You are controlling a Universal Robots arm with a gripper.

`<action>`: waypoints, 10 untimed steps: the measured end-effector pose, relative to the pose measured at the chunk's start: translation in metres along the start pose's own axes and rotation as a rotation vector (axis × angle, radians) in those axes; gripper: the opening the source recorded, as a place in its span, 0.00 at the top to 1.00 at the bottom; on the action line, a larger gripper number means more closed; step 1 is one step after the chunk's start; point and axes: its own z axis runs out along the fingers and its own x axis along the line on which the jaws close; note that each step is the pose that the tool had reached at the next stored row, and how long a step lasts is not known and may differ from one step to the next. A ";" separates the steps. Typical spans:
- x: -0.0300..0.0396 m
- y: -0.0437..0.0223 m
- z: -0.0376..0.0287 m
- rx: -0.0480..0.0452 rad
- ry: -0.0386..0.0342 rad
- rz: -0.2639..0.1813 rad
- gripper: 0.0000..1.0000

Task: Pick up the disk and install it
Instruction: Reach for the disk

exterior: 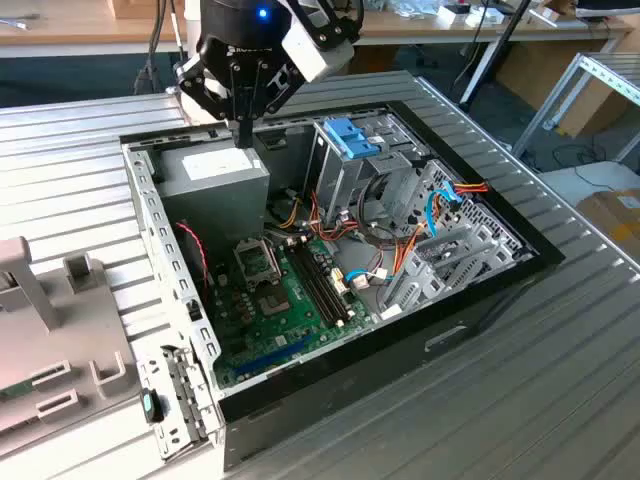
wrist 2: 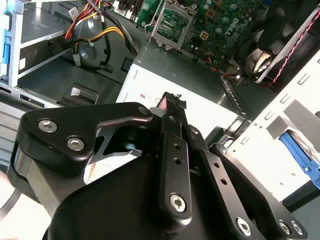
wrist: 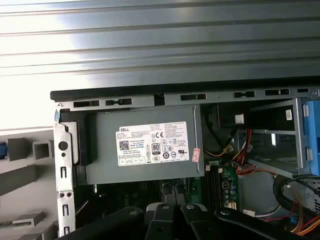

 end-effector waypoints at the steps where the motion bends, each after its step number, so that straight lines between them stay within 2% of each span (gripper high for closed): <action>1: 0.0000 0.0000 0.0000 0.0000 0.0000 0.000 0.89; 10: 0.0019 -0.0001 -0.0001 0.0000 0.0000 0.000 0.89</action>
